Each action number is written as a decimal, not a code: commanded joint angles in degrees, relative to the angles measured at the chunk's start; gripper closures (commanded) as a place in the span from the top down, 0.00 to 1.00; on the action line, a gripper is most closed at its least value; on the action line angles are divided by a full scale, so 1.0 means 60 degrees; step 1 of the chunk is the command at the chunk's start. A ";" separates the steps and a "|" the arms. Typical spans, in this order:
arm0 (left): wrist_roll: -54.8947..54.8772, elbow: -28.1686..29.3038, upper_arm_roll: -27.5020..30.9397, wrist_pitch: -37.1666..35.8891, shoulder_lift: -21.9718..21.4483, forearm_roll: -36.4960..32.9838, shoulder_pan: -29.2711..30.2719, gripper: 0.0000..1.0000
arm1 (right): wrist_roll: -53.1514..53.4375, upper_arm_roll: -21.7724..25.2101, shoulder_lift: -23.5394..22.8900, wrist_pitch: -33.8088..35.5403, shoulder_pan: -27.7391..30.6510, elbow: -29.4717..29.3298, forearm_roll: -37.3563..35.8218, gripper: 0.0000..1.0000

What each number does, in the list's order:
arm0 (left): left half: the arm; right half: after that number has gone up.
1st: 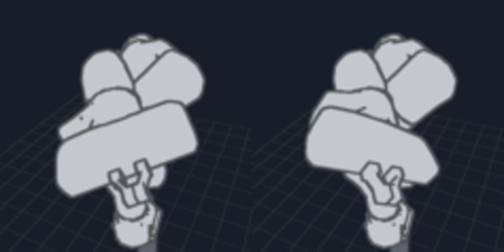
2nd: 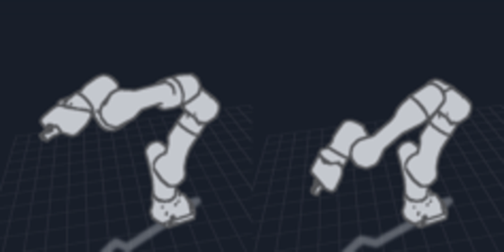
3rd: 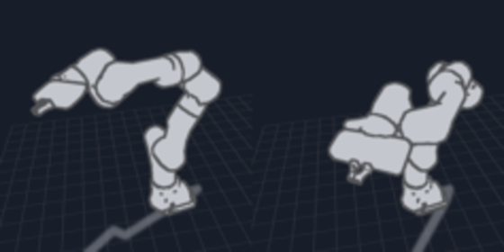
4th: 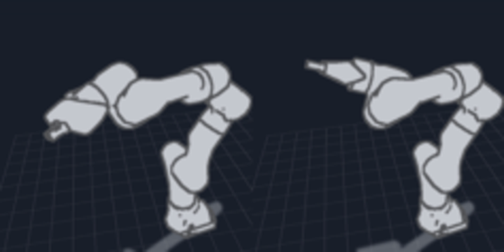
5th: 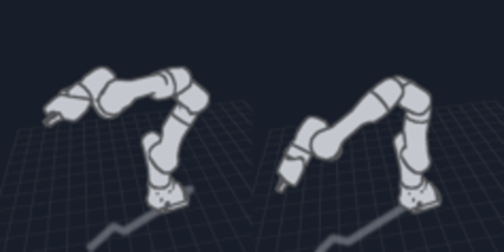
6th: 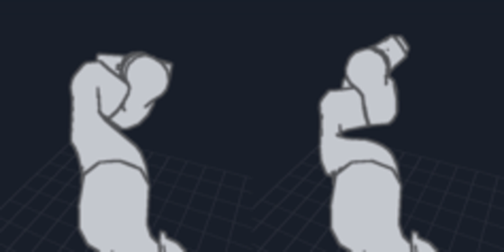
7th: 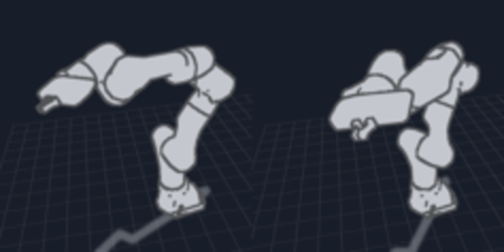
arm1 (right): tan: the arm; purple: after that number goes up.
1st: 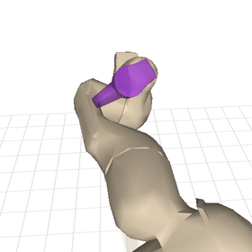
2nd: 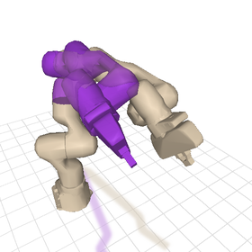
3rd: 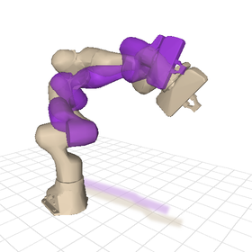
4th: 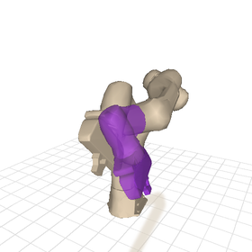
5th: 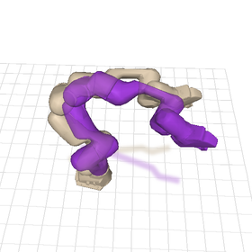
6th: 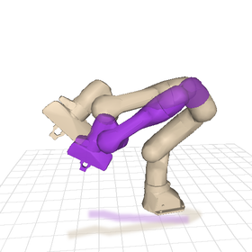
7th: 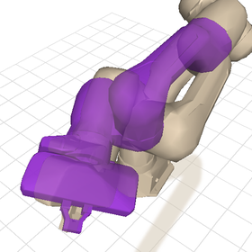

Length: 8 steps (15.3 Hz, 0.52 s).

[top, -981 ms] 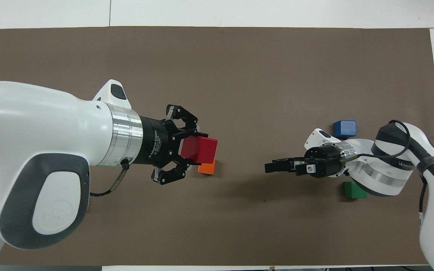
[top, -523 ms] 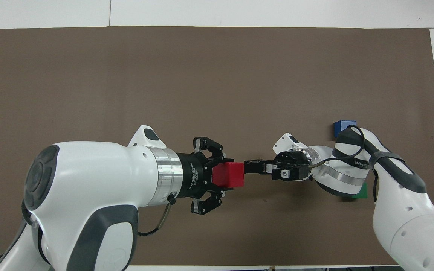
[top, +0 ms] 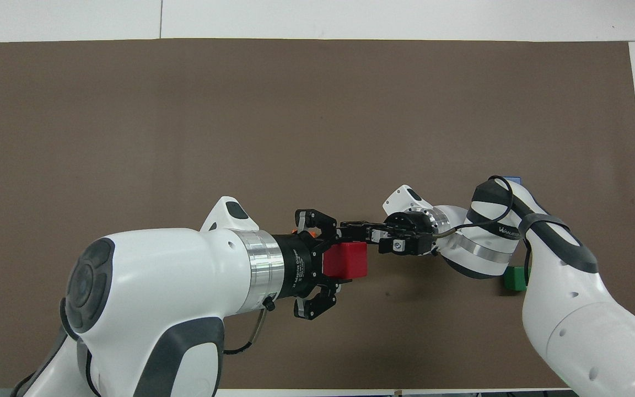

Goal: Transfer red block to right arm and stack on blue block
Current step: 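Close the right gripper on the red cube held by the left gripper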

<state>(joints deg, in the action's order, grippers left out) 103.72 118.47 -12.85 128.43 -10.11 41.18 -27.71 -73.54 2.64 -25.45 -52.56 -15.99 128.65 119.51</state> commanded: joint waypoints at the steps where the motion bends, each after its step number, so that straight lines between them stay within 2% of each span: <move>1: 0.0072 0.0411 0.0106 0.0625 -0.0248 0.0212 -0.0260 0.00 | -0.0136 -0.0089 -0.0123 0.0132 -0.0089 -0.0100 0.0400 1.00; 8: 0.0263 0.0411 0.0091 0.1095 -0.0190 0.0212 -0.0260 0.00 | -0.0239 -0.0089 -0.0108 0.0103 -0.0309 -0.0070 0.0400 0.99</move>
<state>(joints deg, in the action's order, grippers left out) 104.53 119.32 -12.84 133.32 -10.11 41.18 -28.25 -73.63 2.28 -25.49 -52.56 -17.47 128.55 120.56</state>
